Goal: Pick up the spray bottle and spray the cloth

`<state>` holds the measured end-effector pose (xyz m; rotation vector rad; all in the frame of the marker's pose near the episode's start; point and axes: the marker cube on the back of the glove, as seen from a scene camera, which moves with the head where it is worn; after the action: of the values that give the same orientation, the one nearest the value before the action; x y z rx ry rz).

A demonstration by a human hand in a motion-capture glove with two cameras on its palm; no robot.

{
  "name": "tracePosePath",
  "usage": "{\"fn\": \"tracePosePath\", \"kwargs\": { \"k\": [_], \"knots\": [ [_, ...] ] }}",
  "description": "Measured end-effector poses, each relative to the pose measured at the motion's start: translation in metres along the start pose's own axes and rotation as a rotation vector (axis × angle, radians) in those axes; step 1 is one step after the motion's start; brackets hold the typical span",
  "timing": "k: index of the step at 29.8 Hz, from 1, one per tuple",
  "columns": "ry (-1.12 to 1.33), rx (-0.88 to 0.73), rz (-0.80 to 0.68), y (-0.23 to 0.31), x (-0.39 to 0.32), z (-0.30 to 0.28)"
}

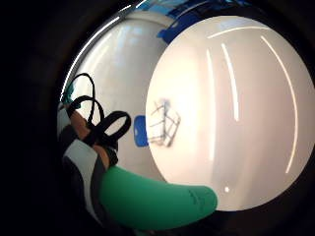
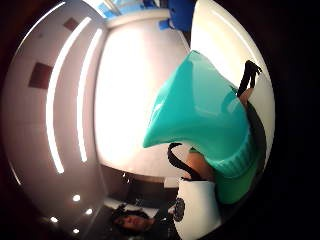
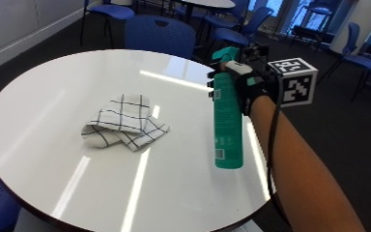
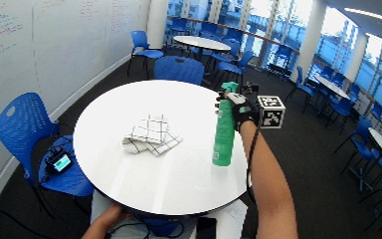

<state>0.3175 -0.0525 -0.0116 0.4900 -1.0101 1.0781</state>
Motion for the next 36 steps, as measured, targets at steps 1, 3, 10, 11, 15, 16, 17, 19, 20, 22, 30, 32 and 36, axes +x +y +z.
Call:
{"fn": "tracePosePath", "kwargs": {
  "k": [1,3,10,11,15,16,17,19,20,22,30,32,36],
  "knots": [
    [0.015,-0.037,0.018,0.002,0.000,0.004],
    [0.048,-0.117,0.051,0.012,-0.002,0.015],
    [0.236,-0.324,0.162,0.006,0.000,0.038],
    [0.271,-0.346,0.169,0.004,0.000,0.039],
    [0.398,-0.410,0.181,-0.003,-0.001,0.043],
    [0.427,-0.422,0.182,-0.005,-0.002,0.044],
    [0.455,-0.434,0.183,-0.006,-0.003,0.045],
    [0.512,-0.459,0.185,-0.009,-0.005,0.048],
    [0.540,-0.471,0.186,-0.011,-0.006,0.050],
    [0.597,-0.494,0.187,-0.014,-0.008,0.053],
    [0.738,-0.611,0.228,-0.006,-0.019,0.074],
    [0.779,-0.638,0.257,-0.003,-0.017,0.080],
    [0.885,-0.678,0.288,0.003,-0.016,0.092]
  ]
}}
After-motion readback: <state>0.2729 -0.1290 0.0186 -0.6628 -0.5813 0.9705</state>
